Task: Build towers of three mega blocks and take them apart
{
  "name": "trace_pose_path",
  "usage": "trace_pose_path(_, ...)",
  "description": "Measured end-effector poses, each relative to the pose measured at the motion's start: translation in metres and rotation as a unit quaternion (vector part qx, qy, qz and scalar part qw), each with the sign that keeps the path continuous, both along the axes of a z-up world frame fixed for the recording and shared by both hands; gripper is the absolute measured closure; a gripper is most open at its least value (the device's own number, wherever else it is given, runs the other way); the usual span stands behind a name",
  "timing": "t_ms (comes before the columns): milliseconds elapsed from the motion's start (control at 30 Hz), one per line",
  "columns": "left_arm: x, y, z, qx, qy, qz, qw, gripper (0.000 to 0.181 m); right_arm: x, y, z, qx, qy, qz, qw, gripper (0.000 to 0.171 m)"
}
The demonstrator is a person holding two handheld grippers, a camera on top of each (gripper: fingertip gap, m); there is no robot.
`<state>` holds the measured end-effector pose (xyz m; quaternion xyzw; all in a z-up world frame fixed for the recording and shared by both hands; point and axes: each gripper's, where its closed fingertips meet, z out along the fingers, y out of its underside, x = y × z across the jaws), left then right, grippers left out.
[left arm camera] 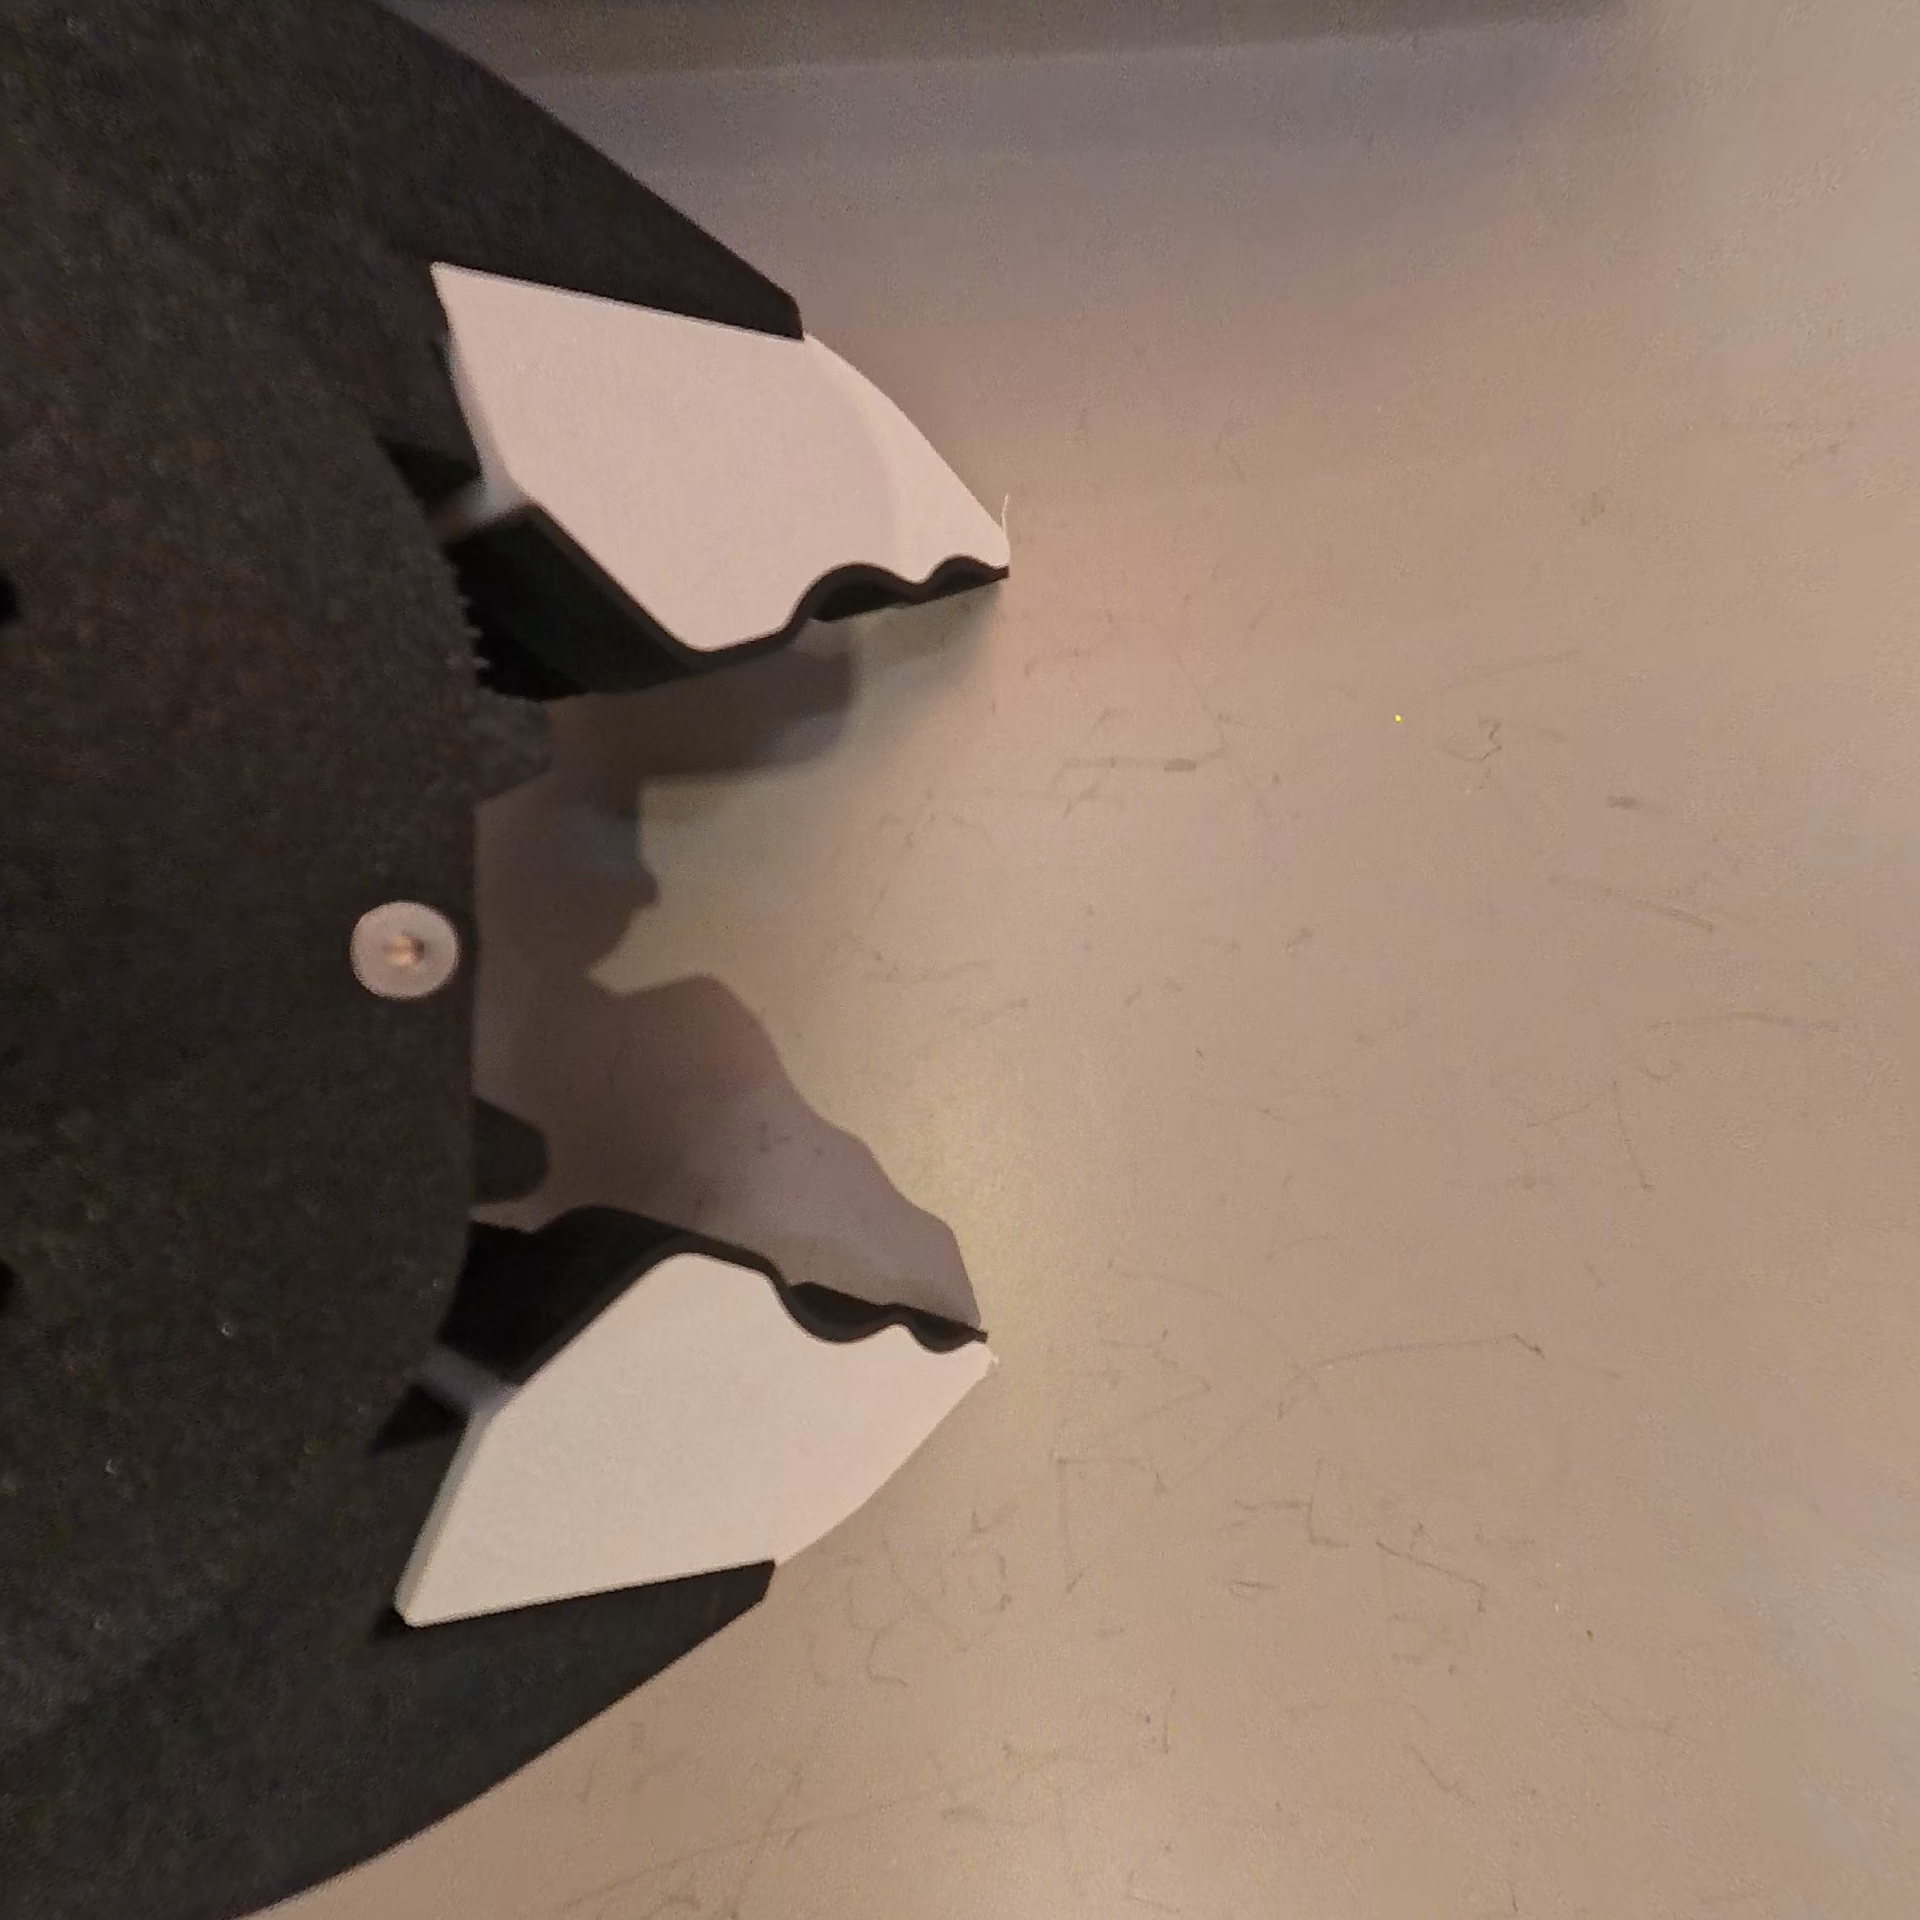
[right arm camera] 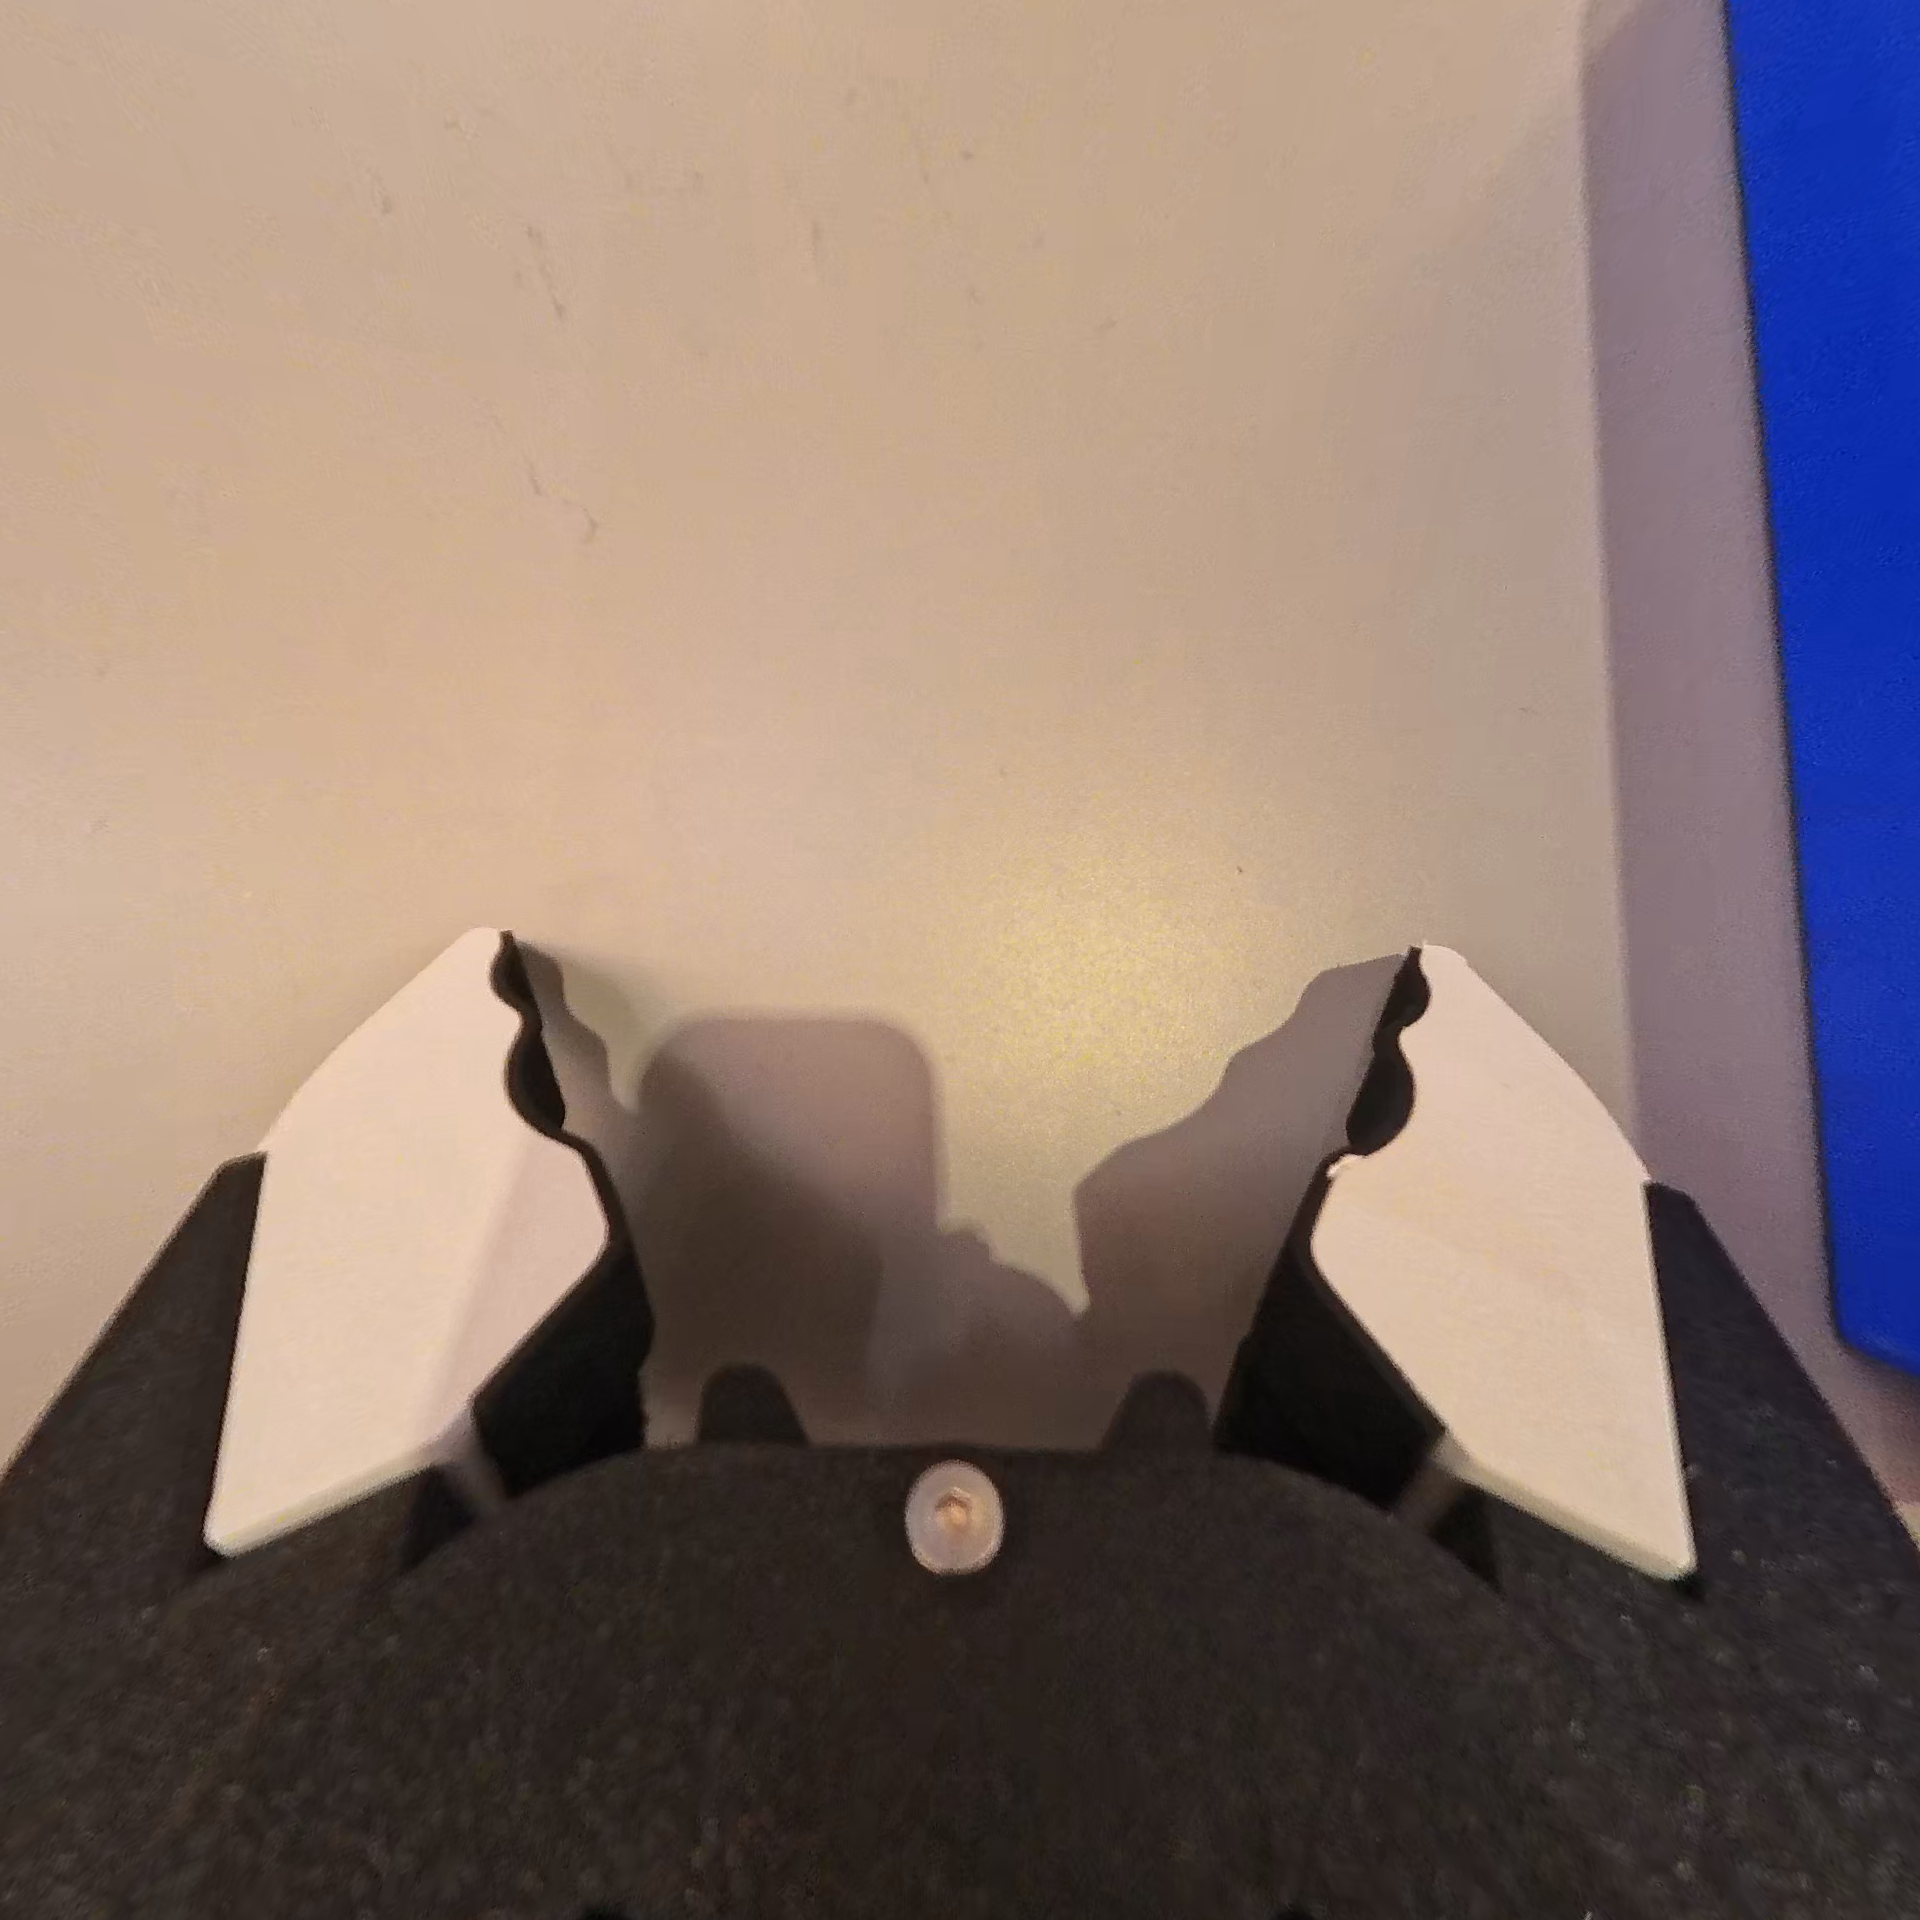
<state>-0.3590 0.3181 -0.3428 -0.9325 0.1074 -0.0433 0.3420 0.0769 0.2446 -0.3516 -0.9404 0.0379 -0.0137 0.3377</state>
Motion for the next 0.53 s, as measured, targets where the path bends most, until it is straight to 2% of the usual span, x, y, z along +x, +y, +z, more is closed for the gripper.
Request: trace_pose_path(533,0.0035,0.0007,-0.0015,-0.004,0.0,-0.009,1.0,0.049,-0.0001,-0.0002,-0.0003,0.0,0.0,-0.001,1.0,0.025)
